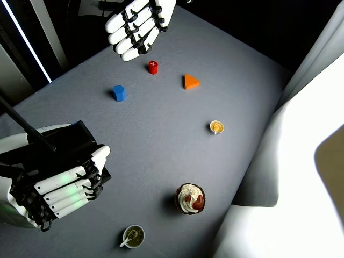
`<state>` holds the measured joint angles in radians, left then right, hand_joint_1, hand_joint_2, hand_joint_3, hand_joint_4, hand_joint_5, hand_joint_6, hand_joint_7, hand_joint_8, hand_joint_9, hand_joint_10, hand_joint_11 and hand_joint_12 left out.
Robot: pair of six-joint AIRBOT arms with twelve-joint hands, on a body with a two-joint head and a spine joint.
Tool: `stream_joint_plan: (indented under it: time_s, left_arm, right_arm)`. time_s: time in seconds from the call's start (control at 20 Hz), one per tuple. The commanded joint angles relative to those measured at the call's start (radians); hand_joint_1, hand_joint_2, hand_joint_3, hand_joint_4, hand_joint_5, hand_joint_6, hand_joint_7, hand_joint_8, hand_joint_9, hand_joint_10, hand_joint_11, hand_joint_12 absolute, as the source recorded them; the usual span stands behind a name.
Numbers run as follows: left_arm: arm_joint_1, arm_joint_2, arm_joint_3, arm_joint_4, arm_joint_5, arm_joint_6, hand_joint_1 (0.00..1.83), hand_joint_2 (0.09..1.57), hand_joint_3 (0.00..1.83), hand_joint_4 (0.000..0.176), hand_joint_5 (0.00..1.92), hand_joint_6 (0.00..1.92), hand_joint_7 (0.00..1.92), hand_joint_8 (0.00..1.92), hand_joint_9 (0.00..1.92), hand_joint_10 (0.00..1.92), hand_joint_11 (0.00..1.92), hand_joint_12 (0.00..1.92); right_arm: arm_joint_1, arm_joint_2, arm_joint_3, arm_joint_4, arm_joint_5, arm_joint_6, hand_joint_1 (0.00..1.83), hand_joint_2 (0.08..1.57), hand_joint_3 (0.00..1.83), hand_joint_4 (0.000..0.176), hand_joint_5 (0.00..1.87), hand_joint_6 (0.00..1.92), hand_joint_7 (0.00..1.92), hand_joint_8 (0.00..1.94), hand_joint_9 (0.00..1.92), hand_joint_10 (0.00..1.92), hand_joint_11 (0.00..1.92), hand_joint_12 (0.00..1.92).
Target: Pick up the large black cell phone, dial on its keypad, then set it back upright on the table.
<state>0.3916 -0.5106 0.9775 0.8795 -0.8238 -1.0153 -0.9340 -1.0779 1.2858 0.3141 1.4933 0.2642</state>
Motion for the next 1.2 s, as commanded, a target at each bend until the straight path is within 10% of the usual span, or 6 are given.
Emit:
stream_joint_plan:
  time_s: [0.0, 0.3, 0.75, 0.95, 1.05, 1.15]
  left_arm:
    - [-0.02, 0.002, -0.004, -0.062, -0.096, -0.007, 0.0, 1.17, 0.0, 0.0, 0.21, 0.0, 0.27, 0.01, 0.24, 0.01, 0.0, 0.58]
    - [-0.016, 0.002, -0.007, -0.062, -0.096, -0.007, 0.0, 1.17, 0.0, 0.0, 0.21, 0.0, 0.27, 0.0, 0.24, 0.0, 0.0, 0.6]
    - [-0.014, 0.003, -0.007, -0.062, -0.097, -0.006, 0.0, 1.17, 0.0, 0.0, 0.19, 0.0, 0.24, 0.0, 0.21, 0.0, 0.0, 0.5]
    - [-0.014, 0.003, -0.007, -0.062, -0.097, -0.005, 0.0, 1.18, 0.0, 0.0, 0.21, 0.0, 0.26, 0.0, 0.24, 0.0, 0.0, 0.6]
    - [-0.014, 0.003, -0.007, -0.062, -0.097, -0.005, 0.0, 1.18, 0.0, 0.0, 0.2, 0.0, 0.25, 0.0, 0.23, 0.0, 0.0, 0.56]
    - [-0.014, 0.003, -0.008, -0.062, -0.098, -0.005, 0.0, 1.18, 0.0, 0.0, 0.19, 0.0, 0.25, 0.0, 0.22, 0.0, 0.0, 0.51]
  right_arm:
    - [0.002, 0.011, 0.006, 0.02, 0.14, 0.016, 1.49, 1.14, 0.0, 0.0, 0.94, 0.69, 0.79, 1.3, 0.8, 1.28, 0.88, 1.56]
    - [0.002, 0.013, 0.007, 0.01, 0.14, 0.016, 1.36, 1.17, 0.0, 0.0, 0.93, 0.78, 0.77, 1.39, 0.84, 1.38, 0.94, 1.13]
    - [0.002, 0.015, 0.01, 0.004, 0.14, 0.011, 1.36, 1.15, 0.0, 0.0, 0.83, 1.04, 0.85, 1.18, 0.92, 1.27, 0.86, 1.13]
    - [0.002, 0.015, 0.013, 0.004, 0.141, 0.011, 1.18, 1.19, 0.0, 0.001, 0.77, 1.3, 0.91, 1.12, 0.97, 0.42, 0.75, 1.14]
    - [0.002, 0.016, 0.014, 0.004, 0.141, 0.011, 1.11, 1.21, 0.0, 0.0, 0.79, 1.26, 0.86, 0.23, 0.9, 0.28, 0.64, 1.11]
    - [0.002, 0.016, 0.014, 0.004, 0.141, 0.011, 1.05, 1.16, 0.0, 0.0, 0.73, 0.23, 0.81, 0.03, 0.83, 0.15, 0.53, 1.07]
